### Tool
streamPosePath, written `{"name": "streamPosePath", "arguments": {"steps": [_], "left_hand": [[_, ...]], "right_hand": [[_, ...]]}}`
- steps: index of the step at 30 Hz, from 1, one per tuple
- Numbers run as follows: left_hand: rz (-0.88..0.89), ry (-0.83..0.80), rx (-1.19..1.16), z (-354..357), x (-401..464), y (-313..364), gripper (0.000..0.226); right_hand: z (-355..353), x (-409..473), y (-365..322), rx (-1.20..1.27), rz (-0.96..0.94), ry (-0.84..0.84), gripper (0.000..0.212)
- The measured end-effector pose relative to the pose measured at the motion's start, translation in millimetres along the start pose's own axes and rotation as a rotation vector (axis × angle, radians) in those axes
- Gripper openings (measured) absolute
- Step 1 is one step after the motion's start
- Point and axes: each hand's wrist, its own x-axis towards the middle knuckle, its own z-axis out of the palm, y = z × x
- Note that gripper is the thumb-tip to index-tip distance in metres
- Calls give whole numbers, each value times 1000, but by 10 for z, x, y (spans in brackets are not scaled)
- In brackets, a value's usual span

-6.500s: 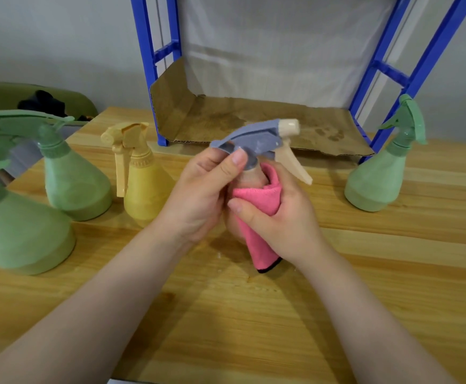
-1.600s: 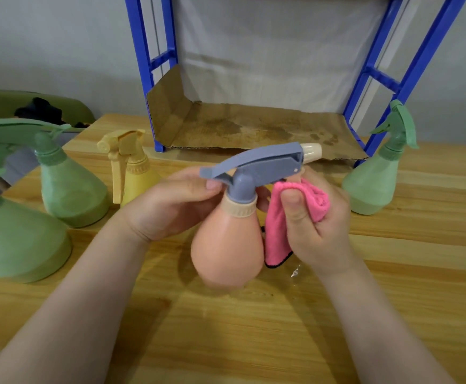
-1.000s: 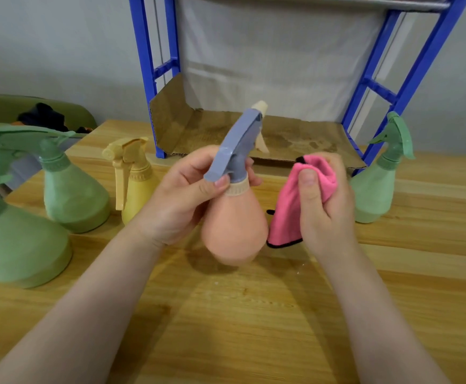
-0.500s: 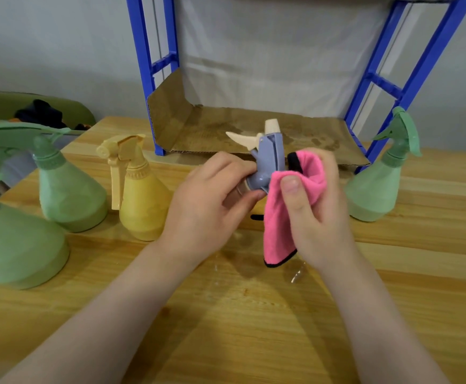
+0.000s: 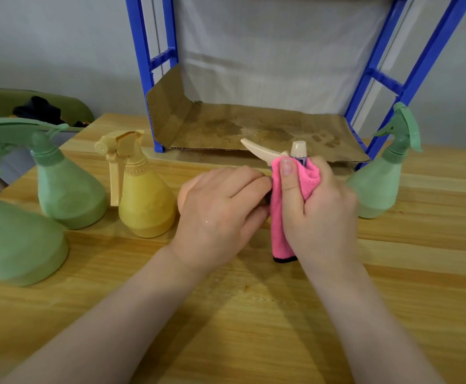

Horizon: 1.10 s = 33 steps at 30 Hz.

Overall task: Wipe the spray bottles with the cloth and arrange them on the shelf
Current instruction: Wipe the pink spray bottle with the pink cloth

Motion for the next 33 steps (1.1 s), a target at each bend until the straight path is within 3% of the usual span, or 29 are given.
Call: {"name": "streamPosePath", "arguments": {"steps": [8,11,17,21,26,33], "left_hand": [[-83,46,-4,-14,-5,-2,17],[-111,55,-29,-27,-2,-20,15],[-102,48,-58,-6,-6,-93,19],[-117,61,-185,-8,-1,-100,19],[-164,119,-316,-61,40,-115,23],[-222,136,-316,-29,19,-167,24]], "right_hand": [[32,-60,-56,111,57,-91,38],[73,-70,-79,146,113,-136,45],[64,-46,-2,-22,68,-208,63],[-9,12,-53,281,264,-343,64],[-120,47,-191,807,552,-449,47],[-167,84,-138,1040,690,-680,46]]}}
